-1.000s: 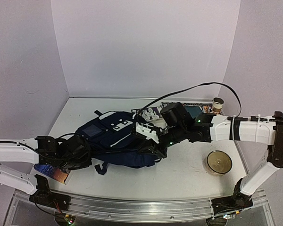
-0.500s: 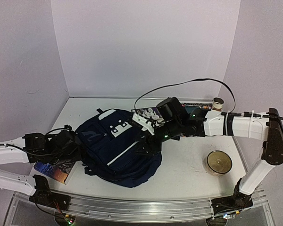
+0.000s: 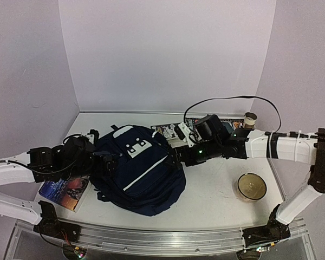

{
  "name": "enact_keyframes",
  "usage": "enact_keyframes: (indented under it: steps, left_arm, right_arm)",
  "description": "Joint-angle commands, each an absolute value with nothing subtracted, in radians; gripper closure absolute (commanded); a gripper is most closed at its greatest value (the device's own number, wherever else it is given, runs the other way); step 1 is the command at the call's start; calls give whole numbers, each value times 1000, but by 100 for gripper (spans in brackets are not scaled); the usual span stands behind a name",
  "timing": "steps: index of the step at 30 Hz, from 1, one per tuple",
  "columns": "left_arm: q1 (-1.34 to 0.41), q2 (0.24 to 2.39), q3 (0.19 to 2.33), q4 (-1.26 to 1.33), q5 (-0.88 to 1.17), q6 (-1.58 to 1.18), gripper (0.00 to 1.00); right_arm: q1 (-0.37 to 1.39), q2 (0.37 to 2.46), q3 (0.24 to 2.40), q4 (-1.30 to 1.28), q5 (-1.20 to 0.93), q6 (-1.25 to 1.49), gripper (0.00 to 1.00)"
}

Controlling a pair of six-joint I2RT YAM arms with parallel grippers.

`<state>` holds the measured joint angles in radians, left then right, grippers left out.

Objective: Pack the student bag
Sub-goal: Pick up the largest pocket of the bag from the student bag.

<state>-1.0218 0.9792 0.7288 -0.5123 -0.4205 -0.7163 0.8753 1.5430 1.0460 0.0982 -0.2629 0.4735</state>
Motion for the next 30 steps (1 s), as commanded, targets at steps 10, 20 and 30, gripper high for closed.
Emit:
enact_keyframes:
  steps: [10, 20, 30]
  left_arm:
    - [-1021, 1274, 895, -353, -163, -460, 4]
    - [-1049, 1316, 919, -291, -94, -425, 7]
    - [-1102, 1373, 994, -278, -141, -391, 9]
  right_arm:
    - [878, 1696, 1027, 240, -208, 842, 32]
    - [885, 1753, 1148, 271, -283, 836, 95]
    - [888, 1735, 1328, 291, -371, 833, 100]
